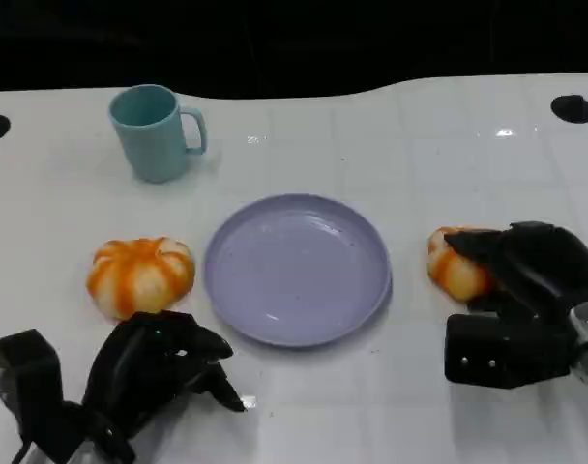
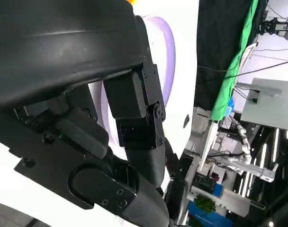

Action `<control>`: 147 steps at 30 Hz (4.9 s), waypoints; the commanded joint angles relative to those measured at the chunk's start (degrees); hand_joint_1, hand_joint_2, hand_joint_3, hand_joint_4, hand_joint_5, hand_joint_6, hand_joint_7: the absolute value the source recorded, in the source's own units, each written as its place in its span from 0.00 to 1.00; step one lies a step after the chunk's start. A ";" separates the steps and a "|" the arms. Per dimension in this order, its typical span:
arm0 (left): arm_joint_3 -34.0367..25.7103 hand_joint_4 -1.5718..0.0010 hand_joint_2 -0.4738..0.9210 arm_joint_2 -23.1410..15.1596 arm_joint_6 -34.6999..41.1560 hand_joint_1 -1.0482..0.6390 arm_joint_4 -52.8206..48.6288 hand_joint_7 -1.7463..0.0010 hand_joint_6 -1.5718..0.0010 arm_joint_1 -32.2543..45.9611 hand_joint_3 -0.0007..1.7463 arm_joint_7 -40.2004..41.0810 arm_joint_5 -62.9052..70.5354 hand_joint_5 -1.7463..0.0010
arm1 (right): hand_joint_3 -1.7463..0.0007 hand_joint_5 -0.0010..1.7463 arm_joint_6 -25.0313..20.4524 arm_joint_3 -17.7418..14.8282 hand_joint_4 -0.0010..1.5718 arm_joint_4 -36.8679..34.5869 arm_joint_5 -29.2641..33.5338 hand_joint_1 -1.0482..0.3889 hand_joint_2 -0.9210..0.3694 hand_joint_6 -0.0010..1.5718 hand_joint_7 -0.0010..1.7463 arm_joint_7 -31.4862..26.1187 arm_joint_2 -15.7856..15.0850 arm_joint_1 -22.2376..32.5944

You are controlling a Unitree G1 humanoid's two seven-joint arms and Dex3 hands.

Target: Grasp the bread from the table and place it into the plate.

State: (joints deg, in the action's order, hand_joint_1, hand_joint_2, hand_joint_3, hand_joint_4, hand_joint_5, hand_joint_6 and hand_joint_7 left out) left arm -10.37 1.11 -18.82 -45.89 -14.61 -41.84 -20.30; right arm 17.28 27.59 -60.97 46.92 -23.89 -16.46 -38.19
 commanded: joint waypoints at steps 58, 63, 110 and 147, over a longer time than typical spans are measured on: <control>0.61 0.00 0.87 -0.76 -0.18 0.00 3.20 0.89 0.00 3.11 0.00 0.49 0.58 0.66 | 0.37 0.95 14.95 1.35 0.53 -5.74 -8.11 0.60 0.41 0.59 0.53 -0.38 16.57 -11.40; 0.83 0.00 0.87 -0.72 -0.51 0.00 3.43 0.89 0.00 3.20 0.00 0.47 0.76 0.66 | 0.63 0.68 13.51 1.47 0.37 -5.70 -9.17 0.51 0.24 0.48 0.25 5.53 16.07 -11.75; 0.93 0.00 0.87 -0.13 -0.32 0.00 2.46 0.89 0.00 2.20 0.00 1.30 0.83 0.66 | 0.96 0.56 28.62 -10.53 0.37 29.16 -14.75 0.58 0.00 0.54 0.14 5.81 -0.77 19.66; 0.28 0.00 0.86 -1.30 1.45 0.00 2.32 0.90 0.00 1.69 0.00 -0.18 -0.50 0.67 | 0.27 1.00 32.21 -14.98 0.58 33.86 -7.88 0.64 0.43 0.48 0.88 -1.97 -3.43 32.56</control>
State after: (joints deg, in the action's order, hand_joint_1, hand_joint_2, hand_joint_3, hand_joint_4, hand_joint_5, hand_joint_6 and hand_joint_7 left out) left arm -9.54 0.93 -17.75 -43.36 -12.49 -41.62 -20.56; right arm 48.66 12.29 -25.81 38.68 -24.53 -19.68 -4.68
